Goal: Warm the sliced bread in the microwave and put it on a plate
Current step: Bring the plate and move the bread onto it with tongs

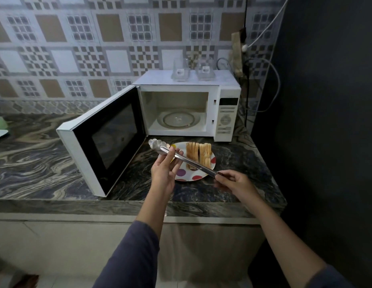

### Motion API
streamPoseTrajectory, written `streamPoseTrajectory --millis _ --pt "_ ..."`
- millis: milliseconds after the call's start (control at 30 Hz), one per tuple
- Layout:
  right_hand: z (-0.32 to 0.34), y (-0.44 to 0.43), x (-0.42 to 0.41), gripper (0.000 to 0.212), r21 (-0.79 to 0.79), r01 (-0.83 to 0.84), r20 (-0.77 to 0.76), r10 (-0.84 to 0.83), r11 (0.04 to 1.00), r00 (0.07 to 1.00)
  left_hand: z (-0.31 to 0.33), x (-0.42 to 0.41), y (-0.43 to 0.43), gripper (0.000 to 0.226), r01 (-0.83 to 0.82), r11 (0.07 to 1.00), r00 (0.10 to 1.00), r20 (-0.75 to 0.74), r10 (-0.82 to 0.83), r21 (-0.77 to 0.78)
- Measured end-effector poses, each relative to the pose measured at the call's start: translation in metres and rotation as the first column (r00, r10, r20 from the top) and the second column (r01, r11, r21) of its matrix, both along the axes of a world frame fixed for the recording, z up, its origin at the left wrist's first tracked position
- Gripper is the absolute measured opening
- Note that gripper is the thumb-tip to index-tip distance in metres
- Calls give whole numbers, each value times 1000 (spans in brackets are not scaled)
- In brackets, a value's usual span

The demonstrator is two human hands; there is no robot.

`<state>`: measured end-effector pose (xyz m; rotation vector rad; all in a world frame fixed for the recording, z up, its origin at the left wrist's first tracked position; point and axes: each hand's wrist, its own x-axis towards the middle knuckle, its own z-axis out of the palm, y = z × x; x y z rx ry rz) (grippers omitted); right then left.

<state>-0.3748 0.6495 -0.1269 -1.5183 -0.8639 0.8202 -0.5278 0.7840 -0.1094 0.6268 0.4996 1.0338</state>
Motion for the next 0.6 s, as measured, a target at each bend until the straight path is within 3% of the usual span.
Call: streamPoseTrajectory --millis 200,467,533,600 --pt "6 15 -1 14 3 -21 59 21 1000 998 0 3 9 8 -41 999 999 20 42 -11" --pt "19 35 -6 3 -50 -48 328 62 998 943 4 6 23 12 30 997 999 -26 -28 74" --pt "22 45 -9 13 -97 -108 383 137 989 913 5 7 23 15 80 992 995 -66 -74 97" --pt "24 56 -14 25 -116 -181 331 209 977 920 5 7 25 10 119 985 989 -100 -106 126"
